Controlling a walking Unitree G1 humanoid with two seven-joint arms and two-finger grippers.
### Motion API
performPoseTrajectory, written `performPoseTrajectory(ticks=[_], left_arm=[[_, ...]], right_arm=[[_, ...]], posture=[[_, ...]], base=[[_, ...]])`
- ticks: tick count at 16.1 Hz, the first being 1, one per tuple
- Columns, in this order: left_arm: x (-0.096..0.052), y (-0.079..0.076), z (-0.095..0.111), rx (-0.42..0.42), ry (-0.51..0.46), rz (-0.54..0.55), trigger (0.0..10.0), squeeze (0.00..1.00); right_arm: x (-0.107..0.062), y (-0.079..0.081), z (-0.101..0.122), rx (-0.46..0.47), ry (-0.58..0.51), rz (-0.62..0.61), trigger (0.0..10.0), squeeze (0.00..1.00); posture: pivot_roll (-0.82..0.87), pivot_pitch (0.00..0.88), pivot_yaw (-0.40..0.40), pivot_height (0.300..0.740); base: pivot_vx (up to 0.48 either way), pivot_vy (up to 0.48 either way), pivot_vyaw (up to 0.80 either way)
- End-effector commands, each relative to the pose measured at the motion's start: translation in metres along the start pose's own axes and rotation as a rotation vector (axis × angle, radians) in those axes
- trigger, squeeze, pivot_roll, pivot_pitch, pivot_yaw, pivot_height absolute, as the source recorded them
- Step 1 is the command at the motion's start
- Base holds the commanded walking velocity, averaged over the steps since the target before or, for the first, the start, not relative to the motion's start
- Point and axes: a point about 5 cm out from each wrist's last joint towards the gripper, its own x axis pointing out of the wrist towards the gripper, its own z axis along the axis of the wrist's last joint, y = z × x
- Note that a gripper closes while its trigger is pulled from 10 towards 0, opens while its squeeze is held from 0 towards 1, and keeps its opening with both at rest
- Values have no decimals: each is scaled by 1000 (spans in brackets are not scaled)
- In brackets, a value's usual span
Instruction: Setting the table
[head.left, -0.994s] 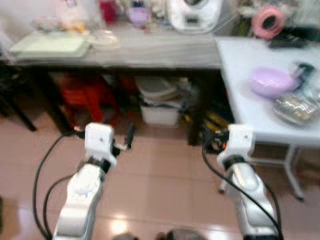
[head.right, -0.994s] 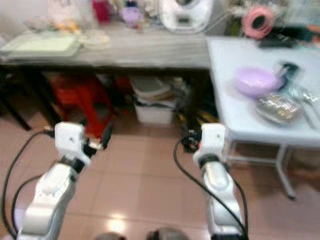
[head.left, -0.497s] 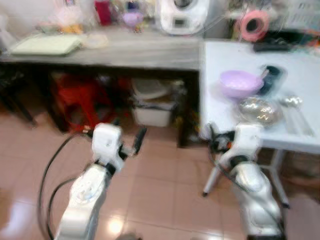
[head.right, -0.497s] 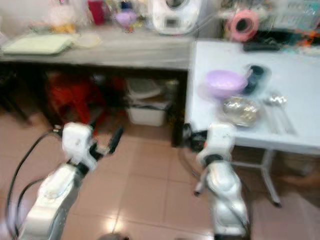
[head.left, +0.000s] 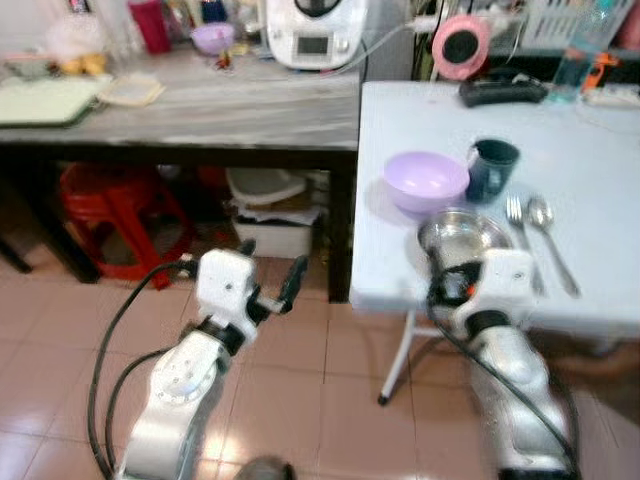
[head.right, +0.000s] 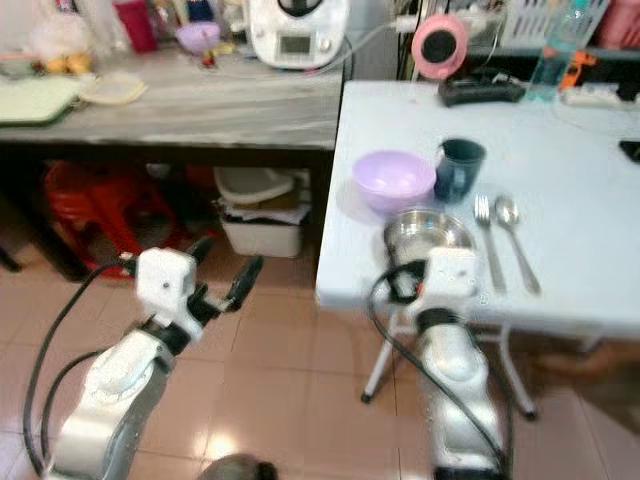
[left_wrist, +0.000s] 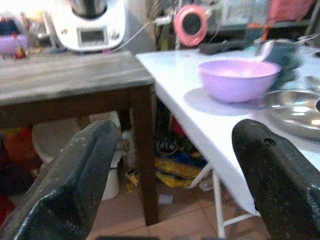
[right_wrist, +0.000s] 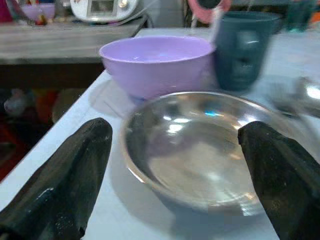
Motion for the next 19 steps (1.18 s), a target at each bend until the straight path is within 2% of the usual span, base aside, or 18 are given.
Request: performPoseTrajectory(ticks=[1,4,10,12,15,19], left_arm=[[2,-1,5,-12,-17,-13,10000,0],[1,-1,10,-48,-59,-6,10000,0],[0,1,13,-41,-65,-6,10000,0],[0,1,13,-39,-65,-8,10000,0],[-2,0,13,-42,-65,-17,10000,0],[-1,0,13,-40,-64,-25,10000,0]], right_arm=[[-1,-5,5,-12,-19,-15,10000,0],[-1,-5,5,-13,-17,-16,10000,0],[-2,-6,3,-27,-7,-36,10000,0],[-5,-18,-4,-64,33,-106,10000,0],[-13,-41,-12,-64,84,-226,10000,0],[-13,-45,-16,-11,114,-244,10000,0]], posture=[[5,34,34,740],[8,40,31,740],[10,48,28,740],[12,50,28,740],[6,52,29,740],[2,57,30,740]], base=[[458,0,0],[153,0,0],[0,0,0],[0,0,0],[0,0,0],[0,0,0]])
